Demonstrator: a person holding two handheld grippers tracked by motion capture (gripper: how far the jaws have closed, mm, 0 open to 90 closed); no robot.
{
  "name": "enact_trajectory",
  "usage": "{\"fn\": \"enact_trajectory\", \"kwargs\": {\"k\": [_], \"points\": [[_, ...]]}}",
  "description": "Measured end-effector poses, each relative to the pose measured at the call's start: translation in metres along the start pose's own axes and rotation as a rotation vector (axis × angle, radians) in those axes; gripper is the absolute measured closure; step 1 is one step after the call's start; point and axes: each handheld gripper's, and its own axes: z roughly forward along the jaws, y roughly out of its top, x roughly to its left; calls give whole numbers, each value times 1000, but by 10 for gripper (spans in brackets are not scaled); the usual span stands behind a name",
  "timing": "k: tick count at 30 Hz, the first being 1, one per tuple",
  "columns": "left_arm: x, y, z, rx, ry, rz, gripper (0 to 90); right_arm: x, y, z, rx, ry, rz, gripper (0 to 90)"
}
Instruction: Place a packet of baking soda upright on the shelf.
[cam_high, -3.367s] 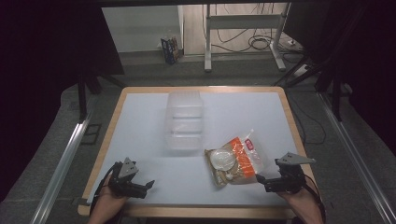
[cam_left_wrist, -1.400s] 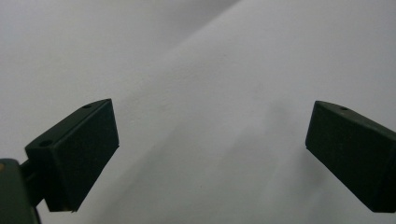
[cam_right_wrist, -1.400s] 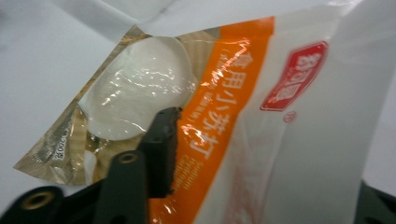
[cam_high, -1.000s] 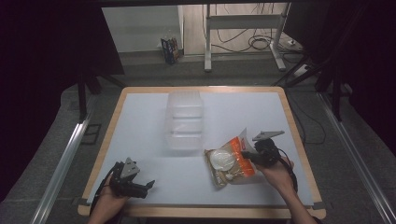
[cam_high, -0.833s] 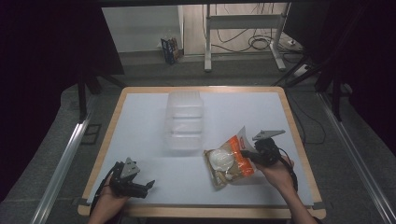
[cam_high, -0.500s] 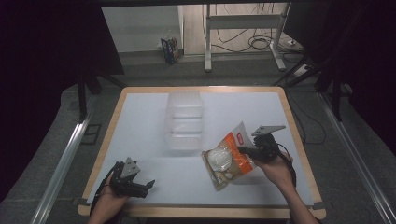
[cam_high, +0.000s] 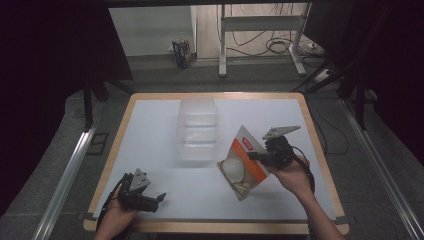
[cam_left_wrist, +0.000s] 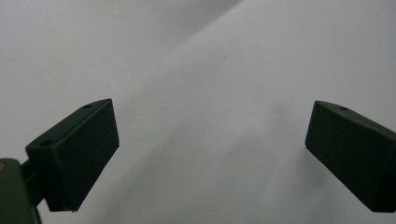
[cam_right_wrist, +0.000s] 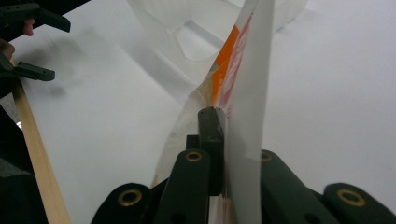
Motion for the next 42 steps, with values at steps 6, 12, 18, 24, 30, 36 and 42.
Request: {"fn": "enact_trajectory", "kwargs": {"k": [6,12,18,24,30,36,42], "points": [[1,0,0,-4,-5,-4,27,0,13,-8,1,-32,-20,885],[2,0,-1,-7,-7,-13,28,-8,27,-14,-8,-72,-37,885],[2,-1,-1,-8,-8,-19,27,-17,40,-16,-17,-100,-37,886],[2,0,0,-8,-6,-18,27,-24,51,-15,-25,-103,-32,886],[2,-1,-1,-5,-6,-17,27,-29,66,-14,-35,-105,-36,886],[2,-1,-1,-6,-5,-17,28,-35,81,-13,-51,-110,-32,886],[2,-1,-1,-7,-5,-17,27,-40,96,-10,-67,-116,-32,885]]}}
